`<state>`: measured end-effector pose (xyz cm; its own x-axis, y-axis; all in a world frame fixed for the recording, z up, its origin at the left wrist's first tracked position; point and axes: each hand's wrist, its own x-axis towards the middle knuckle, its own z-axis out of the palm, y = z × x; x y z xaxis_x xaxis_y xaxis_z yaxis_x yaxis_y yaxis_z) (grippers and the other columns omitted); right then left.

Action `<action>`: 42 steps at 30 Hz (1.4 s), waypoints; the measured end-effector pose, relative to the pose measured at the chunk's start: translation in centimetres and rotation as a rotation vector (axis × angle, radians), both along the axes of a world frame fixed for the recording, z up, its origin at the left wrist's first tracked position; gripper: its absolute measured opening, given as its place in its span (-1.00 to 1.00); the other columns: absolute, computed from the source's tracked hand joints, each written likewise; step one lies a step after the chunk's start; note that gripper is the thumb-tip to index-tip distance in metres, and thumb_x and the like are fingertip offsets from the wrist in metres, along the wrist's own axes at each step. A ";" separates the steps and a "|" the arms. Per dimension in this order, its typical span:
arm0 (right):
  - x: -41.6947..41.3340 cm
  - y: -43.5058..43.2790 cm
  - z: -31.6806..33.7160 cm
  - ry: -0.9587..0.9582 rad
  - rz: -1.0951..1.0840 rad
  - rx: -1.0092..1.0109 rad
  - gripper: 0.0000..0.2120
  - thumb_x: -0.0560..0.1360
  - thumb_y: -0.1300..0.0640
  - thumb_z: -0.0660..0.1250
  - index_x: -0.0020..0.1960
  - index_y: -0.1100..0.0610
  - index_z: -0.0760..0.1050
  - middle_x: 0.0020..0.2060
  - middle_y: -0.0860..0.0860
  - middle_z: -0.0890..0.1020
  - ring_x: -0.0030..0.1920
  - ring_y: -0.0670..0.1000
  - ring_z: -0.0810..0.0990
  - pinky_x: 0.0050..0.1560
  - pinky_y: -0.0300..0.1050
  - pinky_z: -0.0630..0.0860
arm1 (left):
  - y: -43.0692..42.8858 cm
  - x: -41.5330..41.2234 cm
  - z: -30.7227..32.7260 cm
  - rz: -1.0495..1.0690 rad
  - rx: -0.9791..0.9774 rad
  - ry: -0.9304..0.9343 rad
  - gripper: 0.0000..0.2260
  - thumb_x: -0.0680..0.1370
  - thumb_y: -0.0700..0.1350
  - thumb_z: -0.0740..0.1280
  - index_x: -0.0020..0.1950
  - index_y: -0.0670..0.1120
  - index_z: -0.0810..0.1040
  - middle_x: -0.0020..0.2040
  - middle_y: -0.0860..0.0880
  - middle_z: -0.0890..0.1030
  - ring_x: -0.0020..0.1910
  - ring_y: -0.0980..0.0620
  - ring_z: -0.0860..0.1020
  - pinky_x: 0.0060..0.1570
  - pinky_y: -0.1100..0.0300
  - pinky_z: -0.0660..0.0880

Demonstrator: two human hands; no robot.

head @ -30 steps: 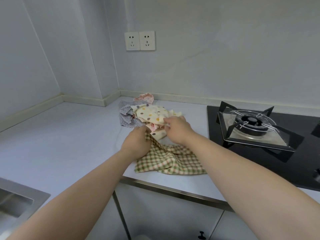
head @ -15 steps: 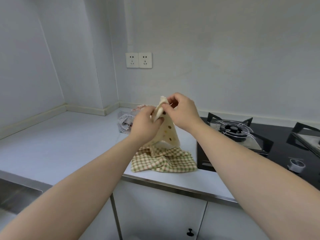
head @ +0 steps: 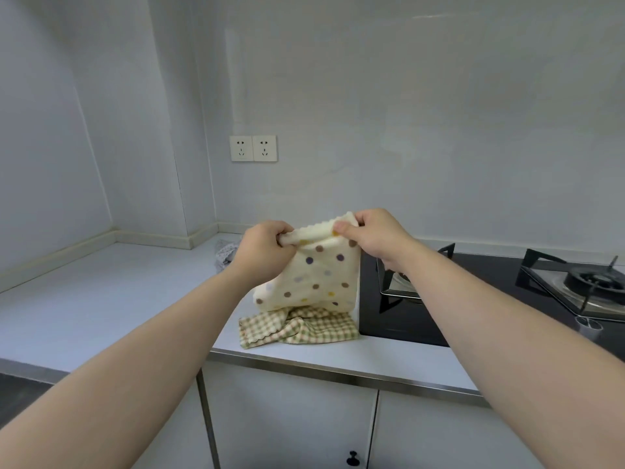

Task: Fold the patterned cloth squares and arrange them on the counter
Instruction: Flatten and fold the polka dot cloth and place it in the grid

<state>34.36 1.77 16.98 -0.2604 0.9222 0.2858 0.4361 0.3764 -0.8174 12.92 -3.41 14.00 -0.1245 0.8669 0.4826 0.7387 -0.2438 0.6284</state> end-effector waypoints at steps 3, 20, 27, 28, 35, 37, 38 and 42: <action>1.0 -0.2 0.0 -0.119 -0.022 0.003 -0.71 0.62 -0.13 0.32 -0.14 0.06 0.58 -0.24 -0.01 0.65 -0.35 -0.07 0.50 -0.33 -0.21 0.39 | 0.3 -0.7 0.3 0.059 0.045 0.057 -0.85 0.55 -0.16 0.37 -0.21 -0.02 0.63 -0.40 0.10 0.60 -0.48 0.18 0.52 -0.52 0.37 0.33; 0.7 4.3 -3.9 0.103 0.149 -0.471 -0.72 0.58 0.09 0.44 0.00 0.23 0.38 0.05 0.17 0.54 -0.04 0.14 0.66 -0.17 0.07 0.69 | 3.2 -5.7 -1.6 -0.146 -0.500 -0.408 -0.62 0.29 -0.21 0.34 0.10 -0.13 0.57 -0.02 -0.23 0.64 -0.14 -0.17 0.62 -0.20 0.02 0.54; -5.6 4.1 -2.6 0.108 0.088 -0.003 -0.66 0.65 -0.10 0.25 -0.06 0.18 0.33 -0.17 0.06 0.42 -0.12 0.07 0.51 0.01 0.09 0.67 | 4.0 -9.9 0.2 0.264 0.005 -0.005 -0.96 0.54 -0.27 0.23 -0.11 -0.21 0.39 -0.21 -0.13 0.50 -0.24 -0.14 0.45 -0.33 0.06 0.33; -6.7 3.4 -2.5 0.076 0.083 0.084 -0.68 0.66 -0.10 0.22 -0.11 0.11 0.28 -0.24 0.02 0.38 -0.21 0.01 0.44 -0.09 0.04 0.62 | 3.6 -11.1 0.4 0.305 0.061 0.027 -0.95 0.55 -0.26 0.23 -0.11 -0.20 0.39 -0.22 -0.11 0.49 -0.24 -0.13 0.43 -0.34 0.05 0.32; -13.9 -2.0 -5.7 -0.192 0.325 0.302 -0.70 0.68 -0.10 0.16 -0.15 0.02 0.22 -0.42 -0.06 0.40 -0.42 -0.05 0.35 -0.35 -0.10 0.29 | -2.3 -21.3 -3.4 0.442 0.044 0.406 -0.92 0.52 -0.19 0.35 -0.12 -0.10 0.46 -0.12 -0.02 0.49 -0.15 -0.16 0.50 -0.21 -0.08 0.49; -15.6 -2.7 -7.8 -0.413 0.427 0.274 -0.72 0.68 -0.10 0.15 -0.14 -0.02 0.23 -0.35 -0.03 0.46 -0.35 0.00 0.42 -0.30 -0.03 0.35 | -4.7 -23.7 -6.0 0.380 -0.183 0.547 -0.95 0.52 -0.13 0.36 -0.11 -0.04 0.51 -0.09 0.07 0.51 -0.11 -0.12 0.55 -0.18 -0.07 0.53; -16.3 -2.9 -8.9 -0.497 0.471 0.248 -0.74 0.68 -0.08 0.16 -0.14 -0.03 0.23 -0.31 -0.01 0.49 -0.30 0.05 0.47 -0.28 0.02 0.39 | -6.0 -24.6 -7.1 0.351 -0.251 0.601 -0.96 0.51 -0.12 0.37 -0.07 -0.01 0.54 -0.04 0.12 0.52 -0.08 -0.08 0.57 -0.16 -0.02 0.54; -17.8 -3.9 -11.6 -0.647 0.538 0.231 -0.79 0.64 -0.07 0.17 -0.12 -0.03 0.26 -0.25 -0.01 0.51 -0.23 0.09 0.48 -0.20 0.08 0.45 | -10.4 -25.8 -9.9 0.269 -0.345 0.626 -0.83 0.48 -0.09 0.38 0.05 0.10 0.60 0.03 0.24 0.56 0.01 0.09 0.55 -0.06 0.12 0.53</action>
